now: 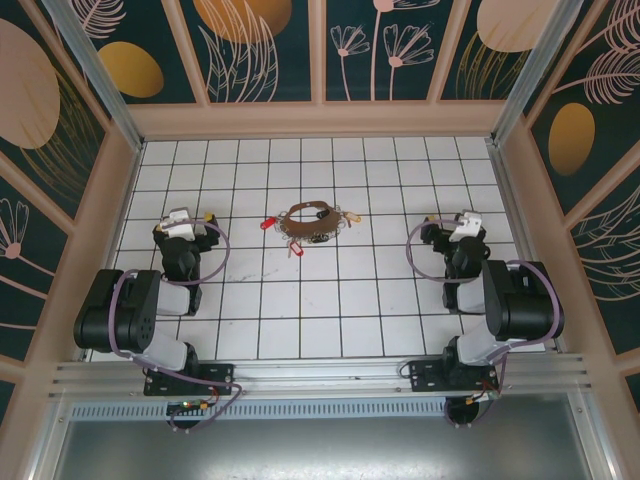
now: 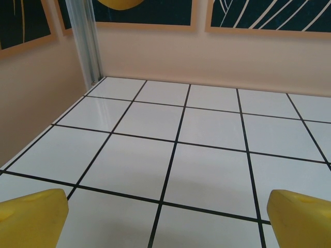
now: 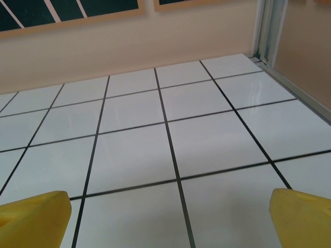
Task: Put the keys on the keyring
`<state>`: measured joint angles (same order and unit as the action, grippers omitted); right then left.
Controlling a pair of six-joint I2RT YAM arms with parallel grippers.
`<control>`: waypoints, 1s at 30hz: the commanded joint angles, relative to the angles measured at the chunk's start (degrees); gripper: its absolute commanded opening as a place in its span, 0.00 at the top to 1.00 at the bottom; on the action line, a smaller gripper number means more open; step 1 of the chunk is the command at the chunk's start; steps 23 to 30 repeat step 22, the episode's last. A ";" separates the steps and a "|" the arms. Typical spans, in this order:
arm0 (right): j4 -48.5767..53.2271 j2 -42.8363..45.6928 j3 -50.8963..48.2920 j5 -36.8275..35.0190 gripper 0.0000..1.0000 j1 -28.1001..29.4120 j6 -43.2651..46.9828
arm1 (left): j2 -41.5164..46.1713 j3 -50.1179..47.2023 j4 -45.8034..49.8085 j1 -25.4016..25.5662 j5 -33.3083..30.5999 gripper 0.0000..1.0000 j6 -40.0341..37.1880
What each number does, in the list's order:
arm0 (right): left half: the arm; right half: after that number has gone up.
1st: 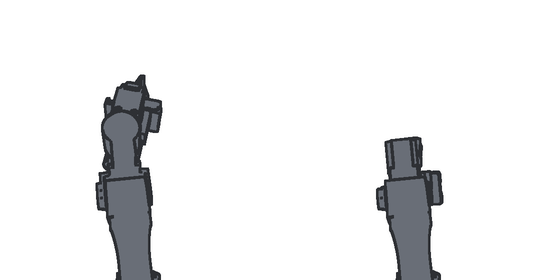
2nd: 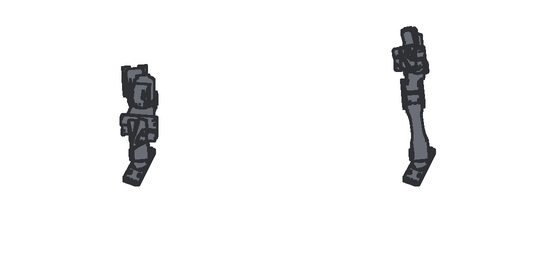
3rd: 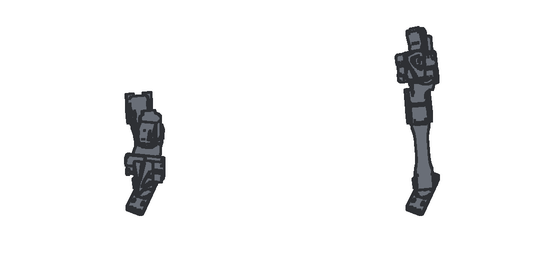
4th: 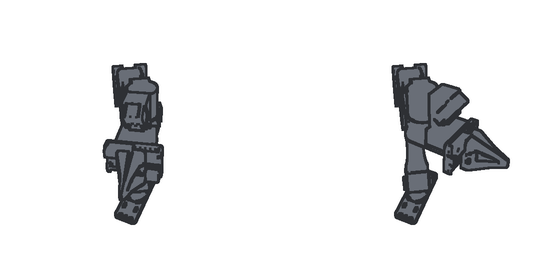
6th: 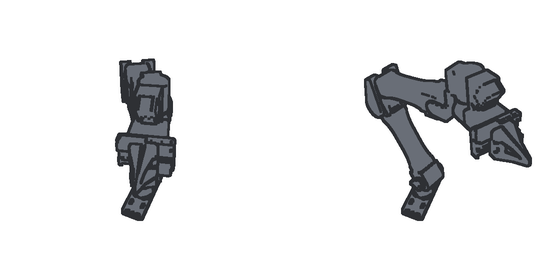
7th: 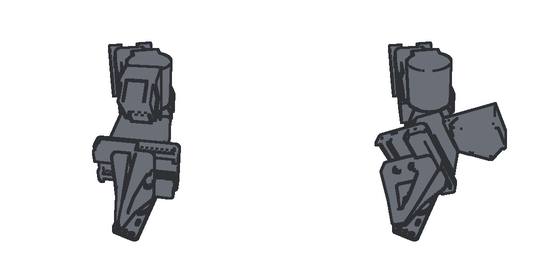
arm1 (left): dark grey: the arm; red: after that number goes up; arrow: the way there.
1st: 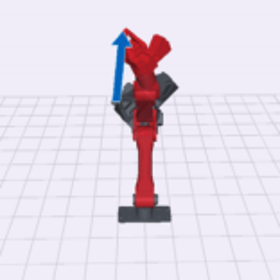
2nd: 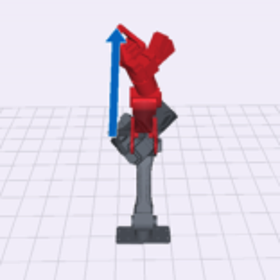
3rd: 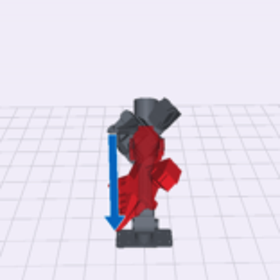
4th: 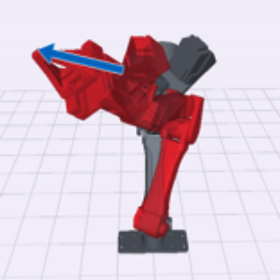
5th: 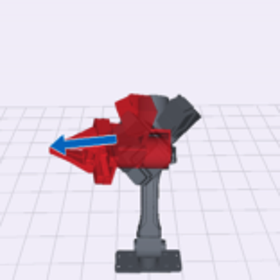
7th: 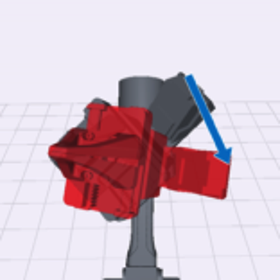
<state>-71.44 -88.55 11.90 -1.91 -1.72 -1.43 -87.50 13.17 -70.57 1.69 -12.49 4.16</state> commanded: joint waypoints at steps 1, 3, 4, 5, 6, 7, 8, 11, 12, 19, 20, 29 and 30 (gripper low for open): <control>0.35 0.42 1.60 0.77 0.01 0.07 0.53 | 0.27 0.00 -3.36 -0.38 0.55 0.01 0.77; 0.49 0.40 1.63 0.78 0.01 0.08 0.47 | 0.22 -0.10 -3.44 -0.38 0.54 0.01 0.76; 0.45 0.37 1.65 0.79 0.01 0.05 0.46 | 0.21 -0.07 -3.35 -0.38 0.54 0.01 0.81; 0.49 0.45 1.68 0.77 0.01 0.05 0.46 | 0.21 -0.07 -3.44 -0.38 0.54 0.01 0.76; 0.43 0.41 1.64 0.78 0.01 0.00 0.46 | 0.18 -0.12 -3.40 -0.38 0.53 0.01 0.76; 0.51 0.44 1.68 0.77 0.01 0.00 0.46 | 0.21 -0.12 -3.44 -0.38 0.49 0.01 0.76; 0.51 0.37 1.72 0.79 0.01 0.00 0.46 | 0.29 -0.08 -3.42 -0.42 0.54 0.01 0.76; 1.13 0.33 2.14 2.88 0.01 -0.24 0.44 | 0.23 -0.07 -3.44 -0.38 0.54 0.01 0.76; 1.13 0.24 2.07 2.89 0.01 -0.30 0.46 | 0.19 -0.08 -3.44 -0.38 0.58 0.01 0.76; 1.00 0.35 2.03 3.48 0.01 -0.56 0.45 | 0.20 -0.13 -3.45 -0.38 0.53 0.01 0.67; 0.74 0.36 1.82 3.65 0.01 -0.55 0.50 | 0.31 -0.07 -3.44 -0.38 0.53 0.01 0.67; 0.80 0.36 1.84 3.93 0.01 -0.57 0.56 | 0.31 -0.16 -3.50 -0.38 0.54 0.01 0.67; 0.80 0.36 1.84 3.93 0.01 -0.57 0.56 | 0.31 -0.16 -3.50 -0.38 0.54 0.01 0.67</control>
